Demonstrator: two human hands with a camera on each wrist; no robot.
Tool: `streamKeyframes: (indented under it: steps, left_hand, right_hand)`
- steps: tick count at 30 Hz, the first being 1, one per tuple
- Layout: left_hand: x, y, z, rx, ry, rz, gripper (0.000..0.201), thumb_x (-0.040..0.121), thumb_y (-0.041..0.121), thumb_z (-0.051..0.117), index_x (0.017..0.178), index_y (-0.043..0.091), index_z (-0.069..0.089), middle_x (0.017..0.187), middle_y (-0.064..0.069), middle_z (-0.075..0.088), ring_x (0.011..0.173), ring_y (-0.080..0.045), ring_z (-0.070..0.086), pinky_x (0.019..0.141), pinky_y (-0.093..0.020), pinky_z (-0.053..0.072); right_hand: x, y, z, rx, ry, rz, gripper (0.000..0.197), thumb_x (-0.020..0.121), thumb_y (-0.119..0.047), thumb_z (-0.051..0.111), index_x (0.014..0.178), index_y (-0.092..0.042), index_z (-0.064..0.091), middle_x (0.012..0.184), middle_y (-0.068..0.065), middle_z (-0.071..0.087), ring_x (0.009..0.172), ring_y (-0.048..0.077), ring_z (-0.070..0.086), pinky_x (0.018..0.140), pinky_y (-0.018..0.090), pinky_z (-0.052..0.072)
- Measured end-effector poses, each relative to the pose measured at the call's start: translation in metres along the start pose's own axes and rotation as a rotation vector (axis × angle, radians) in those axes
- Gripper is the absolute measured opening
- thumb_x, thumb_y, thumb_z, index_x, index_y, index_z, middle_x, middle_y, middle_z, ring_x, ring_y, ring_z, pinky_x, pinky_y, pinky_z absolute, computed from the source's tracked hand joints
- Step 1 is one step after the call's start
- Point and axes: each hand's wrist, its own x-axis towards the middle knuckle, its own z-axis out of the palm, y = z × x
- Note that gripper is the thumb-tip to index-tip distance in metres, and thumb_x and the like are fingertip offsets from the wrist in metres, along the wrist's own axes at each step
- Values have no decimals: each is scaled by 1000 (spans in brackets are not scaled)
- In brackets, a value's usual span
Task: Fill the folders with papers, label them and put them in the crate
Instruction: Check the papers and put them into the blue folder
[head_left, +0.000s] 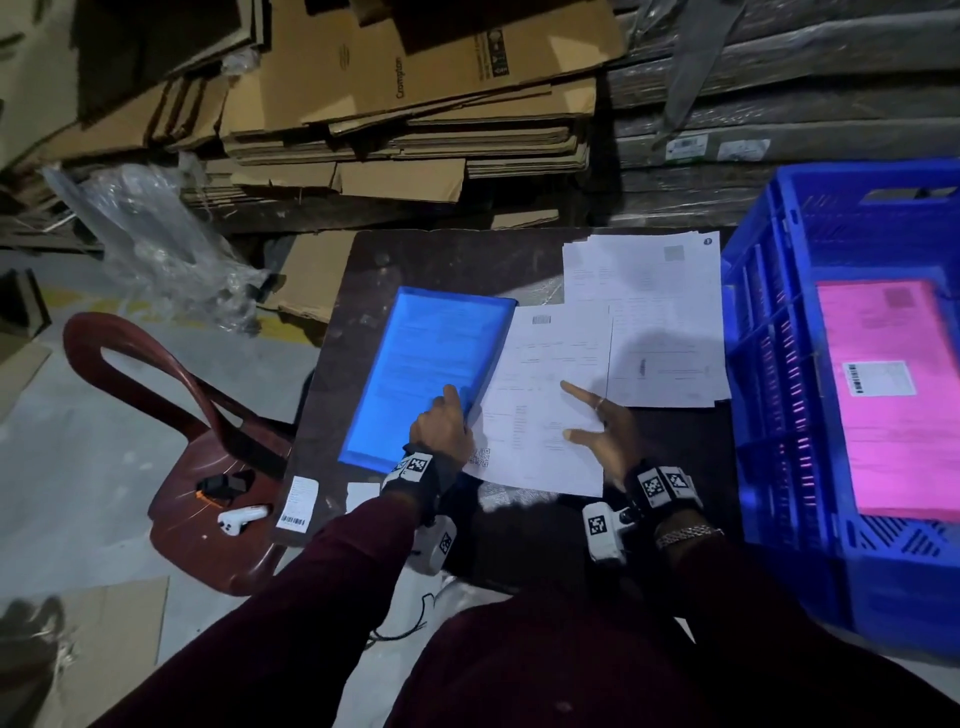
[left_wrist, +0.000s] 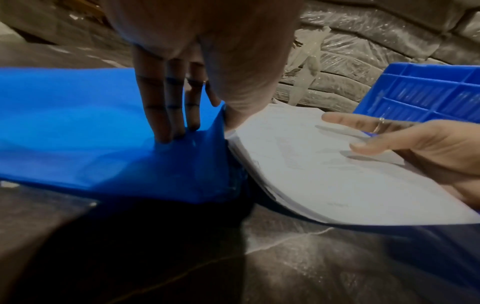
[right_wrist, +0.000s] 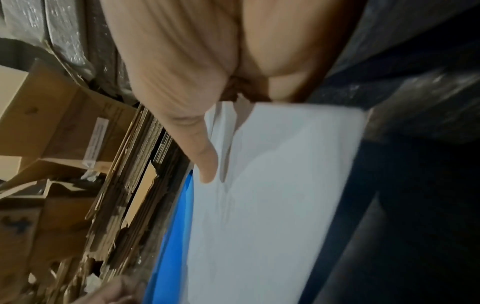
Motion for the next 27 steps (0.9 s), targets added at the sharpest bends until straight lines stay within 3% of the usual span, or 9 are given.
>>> streamKeyframes:
  steps: [5, 8, 10, 12, 15, 20, 24, 27]
  left_hand:
    - [-9, -9, 4, -157, 16, 12, 43, 70, 6, 63, 109, 8, 43, 89, -9, 62, 79, -37, 60, 62, -36, 34]
    - [-19, -21, 7, -286, -43, 28, 41, 71, 17, 70, 103, 17, 45, 90, -4, 64, 83, -29, 60, 67, -38, 44]
    - [-26, -28, 6, -358, -87, 2, 39, 72, 22, 71, 100, 25, 44, 92, 1, 63, 84, -22, 60, 71, -38, 49]
    - [-30, -33, 8, -389, -105, 12, 39, 72, 17, 71, 100, 26, 45, 92, 3, 62, 83, -20, 61, 69, -34, 49]
    - [-33, -34, 7, -427, -75, -3, 36, 70, 7, 71, 98, 20, 52, 89, 3, 64, 82, -16, 61, 67, -27, 45]
    - [-36, -34, 10, -490, -32, -16, 17, 67, 9, 72, 78, 16, 62, 86, 2, 67, 81, -17, 62, 66, -27, 48]
    - [-34, -40, 18, -493, -48, 38, 11, 71, 5, 69, 74, 15, 72, 119, -1, 68, 110, -18, 63, 87, -26, 48]
    - [-30, -53, 18, -509, 60, 49, 25, 71, -1, 67, 90, 14, 72, 126, -4, 63, 117, -25, 60, 90, -31, 48]
  right_hand:
    - [-3, -2, -6, -73, 82, -25, 58, 79, 15, 65, 129, -15, 65, 130, 1, 62, 104, -14, 57, 88, 2, 40]
    - [-4, -2, -6, -94, 99, -43, 55, 82, 13, 64, 129, -15, 64, 129, 0, 62, 110, -10, 54, 90, 0, 37]
    - [-5, -2, -4, -84, 116, -50, 54, 83, 13, 63, 130, -13, 64, 124, -1, 64, 99, -19, 56, 85, 0, 39]
    - [-6, -2, -1, -60, 120, -67, 54, 83, 16, 61, 131, -9, 62, 128, -1, 60, 98, -26, 53, 84, -1, 38]
    - [-7, 1, 4, -40, 133, -80, 55, 83, 17, 60, 131, -9, 61, 132, -1, 57, 106, -24, 51, 89, 0, 38]
    - [-9, 1, 4, 32, 193, -69, 55, 82, 17, 61, 128, -11, 64, 131, -4, 60, 116, -17, 51, 92, 3, 39]
    - [-10, 1, 10, 43, 182, -91, 55, 82, 17, 60, 129, -11, 63, 132, -4, 62, 121, -7, 54, 95, 7, 41]
    - [-12, 4, 20, 75, 199, -76, 56, 82, 17, 60, 129, -13, 64, 129, -6, 62, 118, -7, 56, 93, 7, 42]
